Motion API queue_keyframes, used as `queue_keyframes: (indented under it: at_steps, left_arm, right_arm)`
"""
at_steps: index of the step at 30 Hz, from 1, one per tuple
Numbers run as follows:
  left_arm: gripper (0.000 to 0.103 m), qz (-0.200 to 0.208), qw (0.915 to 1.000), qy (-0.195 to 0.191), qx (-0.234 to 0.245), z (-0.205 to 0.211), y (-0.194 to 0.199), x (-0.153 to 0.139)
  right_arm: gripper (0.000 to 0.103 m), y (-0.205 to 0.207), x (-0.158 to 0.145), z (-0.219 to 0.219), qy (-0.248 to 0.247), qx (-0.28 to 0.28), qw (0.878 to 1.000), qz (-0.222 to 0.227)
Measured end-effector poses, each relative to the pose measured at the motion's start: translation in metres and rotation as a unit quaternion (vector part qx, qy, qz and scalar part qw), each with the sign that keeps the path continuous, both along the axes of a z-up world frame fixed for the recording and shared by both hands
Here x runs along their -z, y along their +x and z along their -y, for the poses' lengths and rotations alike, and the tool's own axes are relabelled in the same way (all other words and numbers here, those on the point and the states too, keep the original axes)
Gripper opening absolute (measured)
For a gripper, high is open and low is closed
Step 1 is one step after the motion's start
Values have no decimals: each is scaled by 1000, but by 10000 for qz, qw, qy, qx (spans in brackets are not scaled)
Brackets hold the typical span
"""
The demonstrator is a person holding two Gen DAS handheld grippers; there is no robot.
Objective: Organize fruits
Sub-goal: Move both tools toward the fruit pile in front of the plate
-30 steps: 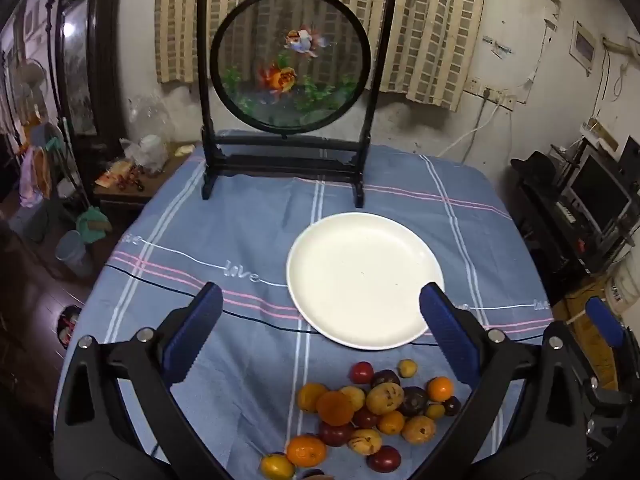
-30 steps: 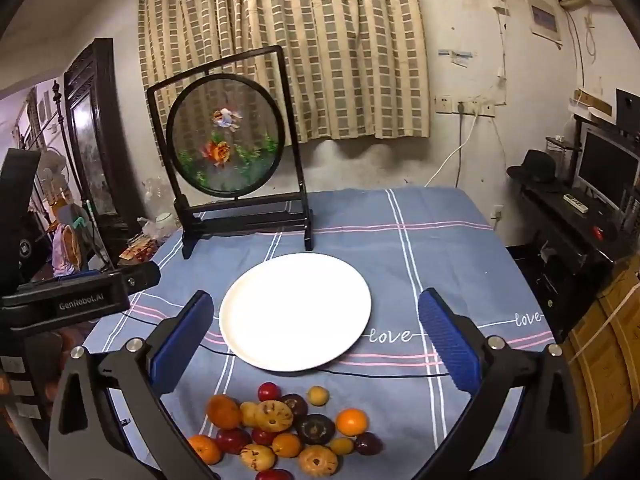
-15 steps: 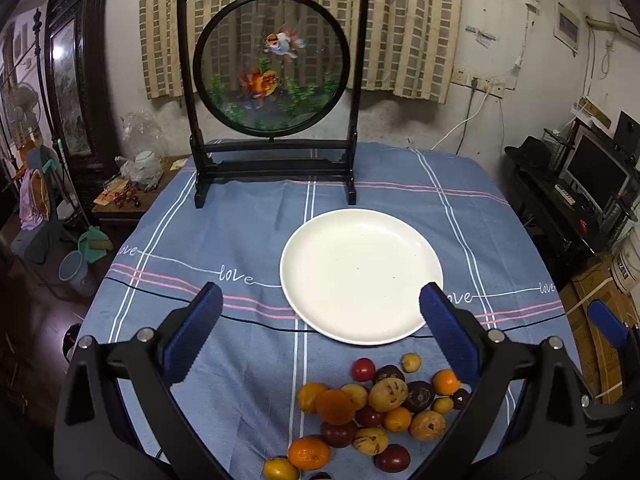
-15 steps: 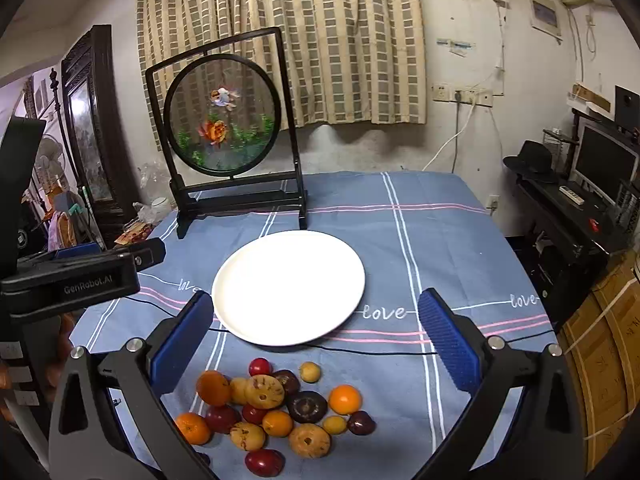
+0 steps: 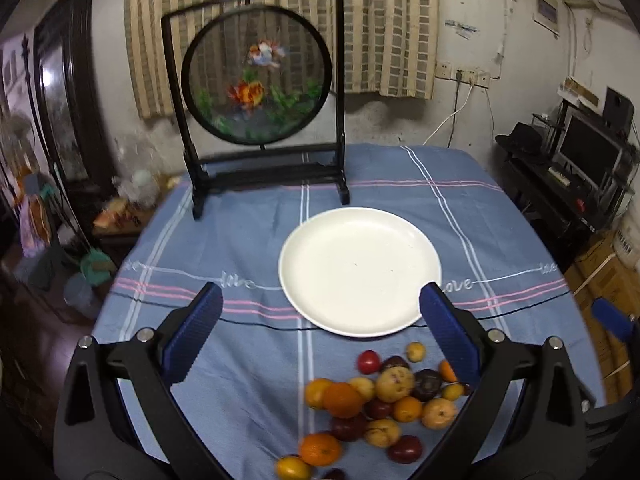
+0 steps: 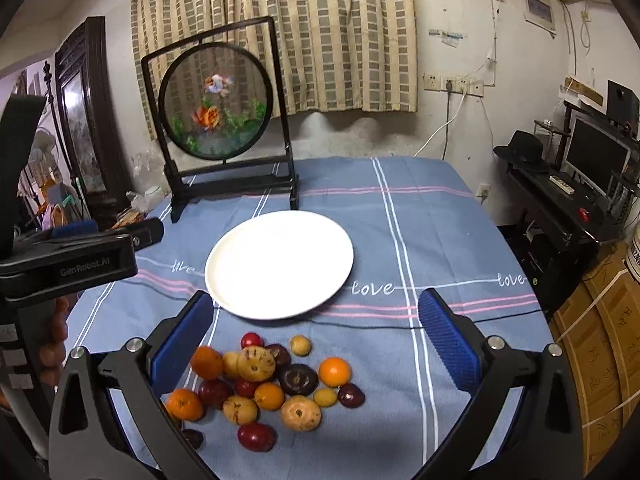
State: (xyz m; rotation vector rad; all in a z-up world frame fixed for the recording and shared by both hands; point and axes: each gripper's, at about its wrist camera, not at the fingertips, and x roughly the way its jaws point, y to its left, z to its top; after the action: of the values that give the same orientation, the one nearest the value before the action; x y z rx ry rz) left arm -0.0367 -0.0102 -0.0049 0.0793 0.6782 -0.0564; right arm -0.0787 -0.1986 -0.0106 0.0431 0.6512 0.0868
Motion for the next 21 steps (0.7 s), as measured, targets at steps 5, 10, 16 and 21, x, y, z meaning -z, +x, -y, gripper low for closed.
queue_keyframes:
  at_steps: [5,10,16,21]
  left_arm:
    - [100,367,9993,-29,117,-26,-15,3]
    - [100,477,9987,-63,-147,-42,-14,3]
    - [100,52,9970,-771,41,-59,-3,7]
    - [100,-234,9964,-810,-123,-81,-2,27]
  right_arm:
    - [102,-6,-2,-5,-102,-121,9999,70]
    - [102,0,-4,-12,-96,-120,9998,101]
    - [102,8,-2,-23,73,-297,9995,60]
    - [102,6,31,-19,199,-361,9974,-587]
